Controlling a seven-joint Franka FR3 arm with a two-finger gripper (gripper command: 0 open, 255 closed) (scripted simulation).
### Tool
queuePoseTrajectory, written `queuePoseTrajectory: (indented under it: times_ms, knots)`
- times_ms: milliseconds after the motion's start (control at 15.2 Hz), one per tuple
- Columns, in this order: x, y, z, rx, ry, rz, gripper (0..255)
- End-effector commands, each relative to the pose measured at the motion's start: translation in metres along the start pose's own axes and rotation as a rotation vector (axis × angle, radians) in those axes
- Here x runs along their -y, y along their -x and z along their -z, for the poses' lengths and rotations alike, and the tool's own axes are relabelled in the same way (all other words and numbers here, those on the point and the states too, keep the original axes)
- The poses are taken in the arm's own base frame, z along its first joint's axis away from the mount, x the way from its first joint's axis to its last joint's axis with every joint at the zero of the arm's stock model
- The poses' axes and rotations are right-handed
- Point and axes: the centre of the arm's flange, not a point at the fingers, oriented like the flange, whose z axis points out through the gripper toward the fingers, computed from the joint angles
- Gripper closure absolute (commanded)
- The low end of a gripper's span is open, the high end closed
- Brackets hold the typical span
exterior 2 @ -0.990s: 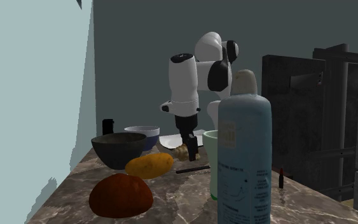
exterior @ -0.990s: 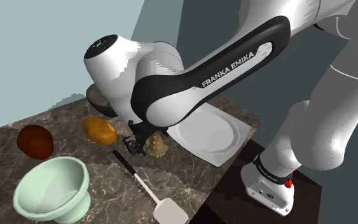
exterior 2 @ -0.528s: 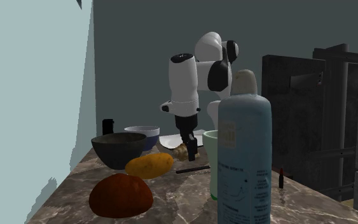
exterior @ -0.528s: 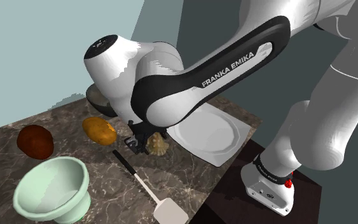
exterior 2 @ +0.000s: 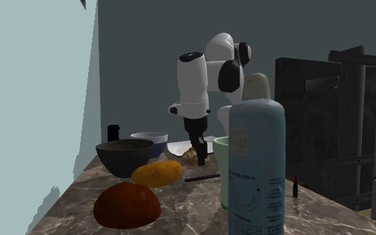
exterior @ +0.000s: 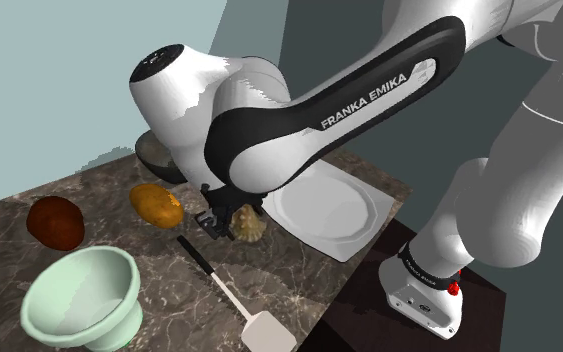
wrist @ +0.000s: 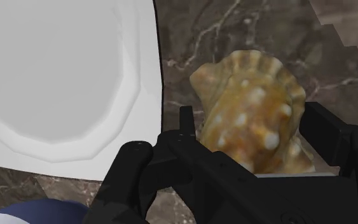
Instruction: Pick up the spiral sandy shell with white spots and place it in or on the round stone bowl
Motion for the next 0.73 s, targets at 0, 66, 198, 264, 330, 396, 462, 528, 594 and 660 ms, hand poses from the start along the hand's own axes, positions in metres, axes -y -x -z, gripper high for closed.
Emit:
queuePoseTrajectory:
  times_ms: [0, 66, 198, 264, 330, 396, 462, 528, 594, 660]
  knots:
    - [-0.003, 0.002, 0.009, 0.000, 0.000, 0.000, 255]
    - [-0.005, 0.002, 0.014, 0.000, 0.000, 0.000, 255]
    - [-0.008, 0.004, 0.024, 0.000, 0.000, 0.000, 255]
    - [-0.010, 0.005, 0.029, 0.000, 0.000, 0.000, 255]
    - [-0.012, 0.006, 0.034, 0.000, 0.000, 0.000, 255]
    - [-0.013, 0.006, 0.039, 0.000, 0.000, 0.000, 255]
    - [-0.015, 0.007, 0.044, 0.000, 0.000, 0.000, 255]
    - [-0.017, 0.008, 0.049, 0.000, 0.000, 0.000, 255]
    - [-0.018, 0.009, 0.054, 0.000, 0.000, 0.000, 255]
    - [-0.020, 0.010, 0.059, 0.000, 0.000, 0.000, 255]
